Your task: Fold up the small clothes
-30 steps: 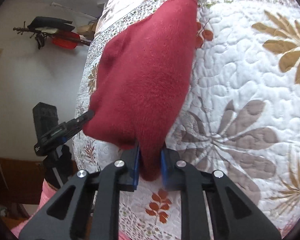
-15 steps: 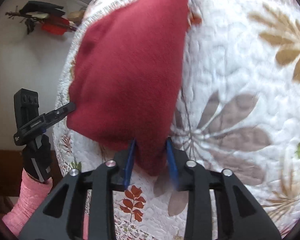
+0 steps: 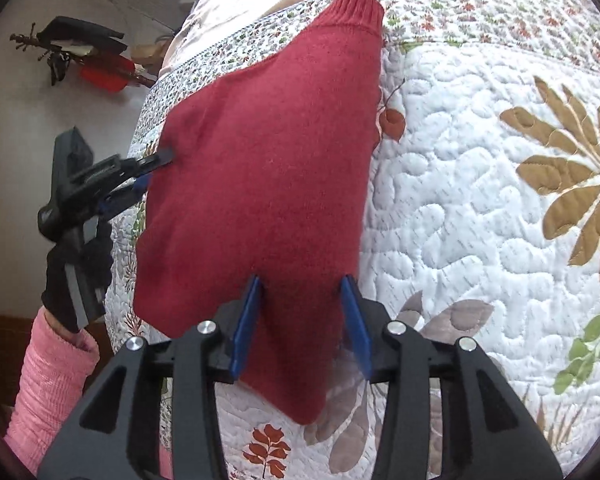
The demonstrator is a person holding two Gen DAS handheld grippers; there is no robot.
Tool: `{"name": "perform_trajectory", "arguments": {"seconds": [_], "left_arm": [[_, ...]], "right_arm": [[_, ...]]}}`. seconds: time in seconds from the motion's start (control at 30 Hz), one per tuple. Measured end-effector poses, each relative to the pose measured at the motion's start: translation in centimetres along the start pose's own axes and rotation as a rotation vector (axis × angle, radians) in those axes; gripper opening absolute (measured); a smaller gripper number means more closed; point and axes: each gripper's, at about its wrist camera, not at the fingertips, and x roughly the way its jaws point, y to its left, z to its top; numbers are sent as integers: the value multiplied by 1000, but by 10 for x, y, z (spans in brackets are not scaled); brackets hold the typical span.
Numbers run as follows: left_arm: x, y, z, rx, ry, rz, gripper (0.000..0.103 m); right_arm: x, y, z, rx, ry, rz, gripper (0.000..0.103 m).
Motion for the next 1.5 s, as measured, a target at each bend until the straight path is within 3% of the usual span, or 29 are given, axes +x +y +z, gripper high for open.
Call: {"name": "perform_trajectory", "arguments": {"seconds": [0.07,0.2,0.33,0.4,0.5,0.57,0.63,0.73,0.87,1.03,1.37,1.5], "left_arm": [[-3,-8,1,21,-34,-11,16],[-24,-16,1,61,-130,-51,14],[2,11,4,-16,-39,6,15],[1,14,1,-18,-40,-15,16],[-17,11,-4,-32,-35,-79,29],[-32,8,-13,1,-41,-98,55],[-46,10,-23,27,-33,-120,65],[-48,17,-31,22,2,-154,66],[-32,27,-35,24,52,-144,66],[-5,29,-30,28,105,-211,65],[36,-1,-27,154,186,-359,65],[50,-3,-22,136,225,-391,68]], "right_arm": [[-1,3,-2,-8,-6,-7,44],[2,8,-1,-32,-8,-19,44],[10,19,-2,-50,-2,-53,45],[11,21,-2,-56,0,-67,45],[5,25,-2,-58,-8,-68,45],[-3,26,-3,-64,-26,-54,46],[-12,27,-3,-63,-48,-26,50],[-19,24,0,-39,-79,10,55],[-20,15,6,6,-94,53,60],[-12,-2,15,51,-85,98,65],[18,-30,35,111,-62,207,73],[41,-38,44,150,-38,231,73]]}}
